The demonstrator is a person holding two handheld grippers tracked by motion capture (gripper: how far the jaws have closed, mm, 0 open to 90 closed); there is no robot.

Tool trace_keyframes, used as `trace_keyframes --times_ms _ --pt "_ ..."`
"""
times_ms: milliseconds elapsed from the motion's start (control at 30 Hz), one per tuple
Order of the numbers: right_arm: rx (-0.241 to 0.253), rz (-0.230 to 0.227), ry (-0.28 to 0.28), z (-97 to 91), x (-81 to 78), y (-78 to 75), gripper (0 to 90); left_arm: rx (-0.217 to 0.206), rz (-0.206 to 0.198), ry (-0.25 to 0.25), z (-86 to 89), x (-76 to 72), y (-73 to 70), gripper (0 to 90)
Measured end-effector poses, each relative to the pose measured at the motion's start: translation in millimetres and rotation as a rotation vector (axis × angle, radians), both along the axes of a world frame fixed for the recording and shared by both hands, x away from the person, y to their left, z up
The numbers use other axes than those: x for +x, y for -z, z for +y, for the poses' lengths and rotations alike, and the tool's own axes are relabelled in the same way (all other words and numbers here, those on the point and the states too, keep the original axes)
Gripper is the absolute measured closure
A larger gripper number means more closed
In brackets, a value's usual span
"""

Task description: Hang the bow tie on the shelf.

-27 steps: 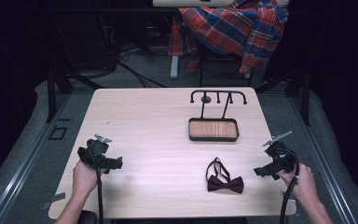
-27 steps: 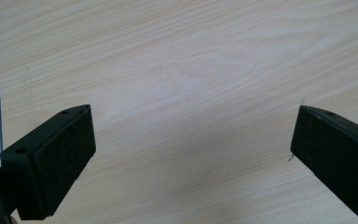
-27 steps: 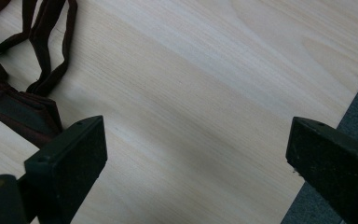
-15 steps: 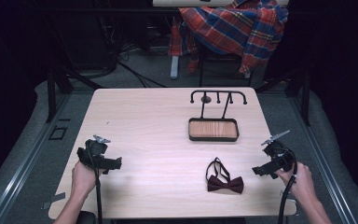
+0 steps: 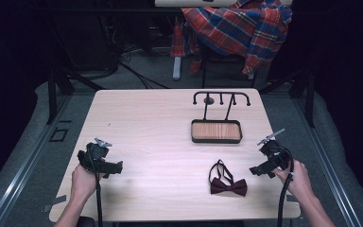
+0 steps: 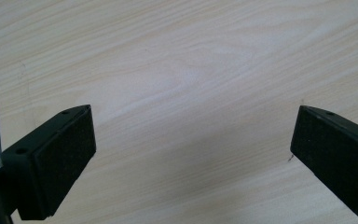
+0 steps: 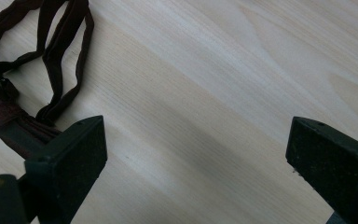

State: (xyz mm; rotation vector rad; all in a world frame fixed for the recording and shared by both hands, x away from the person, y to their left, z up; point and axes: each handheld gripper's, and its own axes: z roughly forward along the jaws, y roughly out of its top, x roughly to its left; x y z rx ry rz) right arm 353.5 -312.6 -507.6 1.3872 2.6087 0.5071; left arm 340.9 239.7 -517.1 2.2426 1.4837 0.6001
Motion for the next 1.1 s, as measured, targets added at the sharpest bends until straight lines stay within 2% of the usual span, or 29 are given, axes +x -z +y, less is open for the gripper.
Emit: trace_keyframes --times_ms 67,133,167,200,267,300,400,467,600,767,833,867,933,1000,1067,1100 --pt "0.011 0.005 0.003 1.3 0.2 -0.5 4.9 -0.009 -0.006 -0.009 2.4 -2.5 -0.2 0.2" --pt "0.0 0.0 -0.005 2.1 0.4 -1.9 5.0 -0.013 -0.004 -0.013 4.0 -3.5 -0.7 0.2" --pt "0.016 -0.018 -0.008 7.6 -0.8 -3.0 5.1 -0.016 -0.01 -0.018 6.6 -4.6 -1.5 0.2" --pt "0.004 -0.015 -0.016 8.9 -0.5 -3.6 5.2 -0.015 -0.008 -0.018 7.3 -4.6 -1.5 0.2" --pt "0.038 -0.03 -0.008 13.5 -0.5 -0.6 5.7 -0.011 -0.005 -0.017 7.1 -3.8 -0.2 0.2" --pt "0.025 -0.014 -0.034 15.5 1.4 -2.1 6.4 -0.008 -0.003 -0.013 6.9 -3.1 0.5 0.2" --pt "0.035 -0.006 -0.042 18.0 3.8 -0.6 6.5 0.0 0.004 -0.007 6.1 -2.3 1.1 0.2" --pt "0.042 0.02 -0.057 21.7 7.4 0.7 5.9 0.006 0.007 0.003 5.8 -2.5 1.4 0.0" --pt "0.079 0.023 -0.055 31.1 7.2 2.0 5.9 0.01 -0.004 -0.004 6.3 -4.4 0.0 0.0" --pt "0.081 0.036 -0.085 44.4 10.5 1.8 5.8 0.014 0.003 -0.001 7.1 -3.9 1.2 0.0" --pt "0.114 0.035 -0.087 50.2 10.2 2.6 6.1 0.01 0.001 -0.003 6.5 -5.4 0.8 0.0" --pt "0.114 0.035 -0.087 50.2 10.2 2.6 6.1 0.01 0.001 -0.003 6.5 -5.4 0.8 0.0" --pt "0.118 0.033 -0.092 57.2 11.7 3.3 14.3 0.018 -0.001 -0.002 7.6 -6.7 -0.3 0.0" --pt "0.13 0.045 -0.09 63.5 14.3 6.0 15.2 0.017 -0.002 -0.009 7.8 -6.6 0.2 0.0" --pt "0.099 0.045 -0.093 69.5 17.1 8.8 16.5 0.029 0.006 -0.005 7.7 -5.6 1.0 0.0" --pt "0.127 0.043 -0.081 73.0 16.9 11.2 18.5 0.031 0.008 -0.003 7.4 -5.1 1.4 0.0"
